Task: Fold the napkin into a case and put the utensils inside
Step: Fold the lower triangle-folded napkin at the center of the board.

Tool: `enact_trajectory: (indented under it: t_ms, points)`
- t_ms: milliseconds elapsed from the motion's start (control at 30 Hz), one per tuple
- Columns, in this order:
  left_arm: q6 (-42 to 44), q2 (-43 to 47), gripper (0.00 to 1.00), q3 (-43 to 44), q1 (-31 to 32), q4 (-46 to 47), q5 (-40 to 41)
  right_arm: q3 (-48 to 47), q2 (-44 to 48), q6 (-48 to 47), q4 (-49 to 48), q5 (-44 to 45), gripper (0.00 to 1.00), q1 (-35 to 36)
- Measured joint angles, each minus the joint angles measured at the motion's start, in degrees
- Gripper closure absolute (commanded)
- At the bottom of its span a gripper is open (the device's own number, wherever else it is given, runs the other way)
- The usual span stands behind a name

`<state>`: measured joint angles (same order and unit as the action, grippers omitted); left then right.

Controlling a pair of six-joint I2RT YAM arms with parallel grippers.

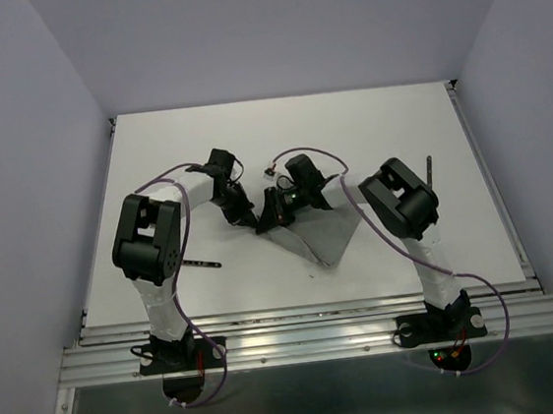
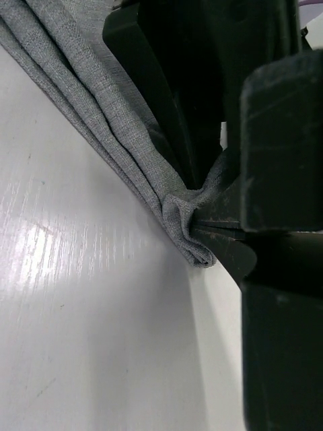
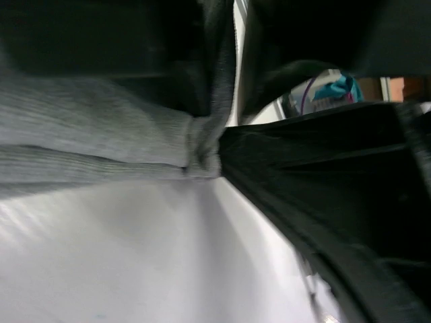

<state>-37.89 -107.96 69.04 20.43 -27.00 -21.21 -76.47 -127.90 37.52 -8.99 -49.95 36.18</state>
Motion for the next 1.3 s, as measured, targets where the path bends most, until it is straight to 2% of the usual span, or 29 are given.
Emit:
enact_trajectory:
  t_ms: [67, 167, 467, 633, 733, 933, 1033, 1167, 1300]
  points:
    - [0.0, -0.24, 0.96, 0.11, 0.04, -0.02, -0.04, -0.07, 0.33, -0.28, 0.31, 0.07, 0.42, -0.17]
    - [0.0, -0.35, 0.96, 0.11, 0.13, 0.2, -0.17, -0.33, 2.62, -1.64, 2.71, 1.38, 0.31, -0.07]
    - [0.13, -0.7, 0.96, 0.11, 0.11, 0.42, -0.68, 0.94, 10.95, -7.85, 12.39, 9.86, 0.29, 0.11]
    - [0.44, -0.72, 0.96, 0.11, 0.09, 0.42, -0.81, 6.75, 16.09, -9.84, 14.97, 12.96, 0.29, 0.11]
    - [0.59, -0.72, 0.96, 0.11, 0.09, 0.44, -0.85, 10.75, 18.73, -10.67, 16.09, 15.08, 0.25, 0.11]
    - [0.61, -1.09, 0.96, 0.48, 0.09, 0.2, -1.07, 18.25, 28.44, -12.94, 19.74, 21.73, 0.25, 0.31]
    - [0.59, -1.42, 0.96, 0.83, 0.09, 0.02, -1.38, 19.69, 33.18, -14.25, 21.73, 26.8, 0.25, 1.36]
    - [0.59, -1.49, 0.95, 0.87, 0.09, 0.02, -1.51, 22.32, 38.62, -15.13, 24.02, 32.98, 0.24, 6.38]
    - [0.61, -1.49, 0.96, 0.87, 0.09, 0.0, -1.51, 25.24, 41.0, -15.17, 25.38, 37.09, 0.24, 9.33]
